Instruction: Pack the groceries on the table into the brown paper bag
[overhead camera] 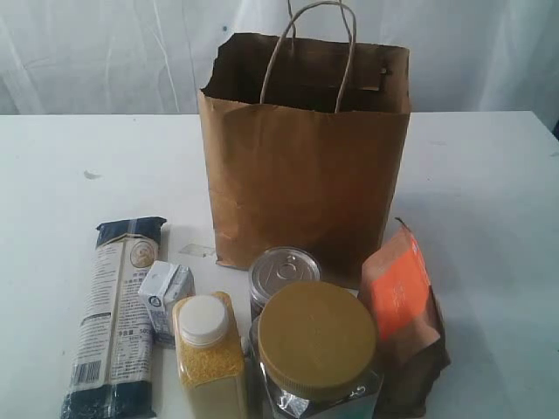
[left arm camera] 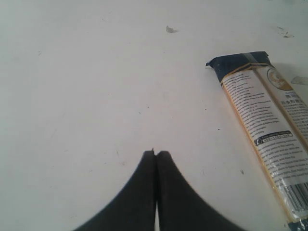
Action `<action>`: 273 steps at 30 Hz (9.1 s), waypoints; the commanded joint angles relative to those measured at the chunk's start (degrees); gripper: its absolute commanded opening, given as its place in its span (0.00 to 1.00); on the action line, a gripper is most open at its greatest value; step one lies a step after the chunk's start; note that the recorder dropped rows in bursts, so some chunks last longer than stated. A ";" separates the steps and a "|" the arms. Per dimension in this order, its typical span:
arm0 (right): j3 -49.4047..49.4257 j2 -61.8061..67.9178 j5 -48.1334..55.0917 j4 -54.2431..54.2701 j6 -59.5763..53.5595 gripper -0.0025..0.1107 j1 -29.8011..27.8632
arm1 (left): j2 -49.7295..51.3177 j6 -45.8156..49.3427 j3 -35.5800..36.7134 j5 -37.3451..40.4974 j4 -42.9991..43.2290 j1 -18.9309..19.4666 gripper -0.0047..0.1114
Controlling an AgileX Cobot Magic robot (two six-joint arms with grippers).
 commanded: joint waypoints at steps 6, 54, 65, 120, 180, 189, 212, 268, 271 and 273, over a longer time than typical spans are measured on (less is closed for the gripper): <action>-19.40 34.61 32.59 13.56 -24.38 0.13 3.83 | -0.23 0.19 0.39 0.08 0.21 0.03 0.04; -19.19 57.63 20.91 -1.71 -9.98 0.95 28.01 | -0.23 0.19 0.39 0.08 0.21 0.03 0.04; -19.19 63.55 20.36 -3.28 -9.98 0.95 29.92 | -0.23 0.19 0.39 0.08 0.21 0.03 0.04; -24.33 56.96 26.34 -8.53 -6.69 0.02 29.92 | -0.23 0.19 0.39 -0.02 0.21 0.03 0.04; -64.84 71.54 26.72 -34.86 5.02 0.02 17.50 | -0.23 0.19 0.39 -0.02 0.21 0.03 0.04; -64.84 74.15 25.66 -31.84 5.27 0.02 17.50 | -0.23 0.19 0.39 -0.02 0.21 0.03 0.04; -64.58 79.12 31.12 -26.48 6.69 0.02 17.50 | -0.23 0.19 0.39 -0.02 0.21 0.03 0.04; -64.58 84.12 36.01 -19.73 3.74 0.87 15.86 | -0.23 0.19 0.39 -0.02 0.21 0.03 0.04; -64.58 84.12 36.01 -19.73 3.74 0.87 15.86 | -0.23 0.19 0.39 -0.02 0.21 0.03 0.04; -64.58 84.12 36.01 -19.73 3.74 0.87 15.86 | -0.23 0.19 0.39 -0.02 0.21 0.03 0.04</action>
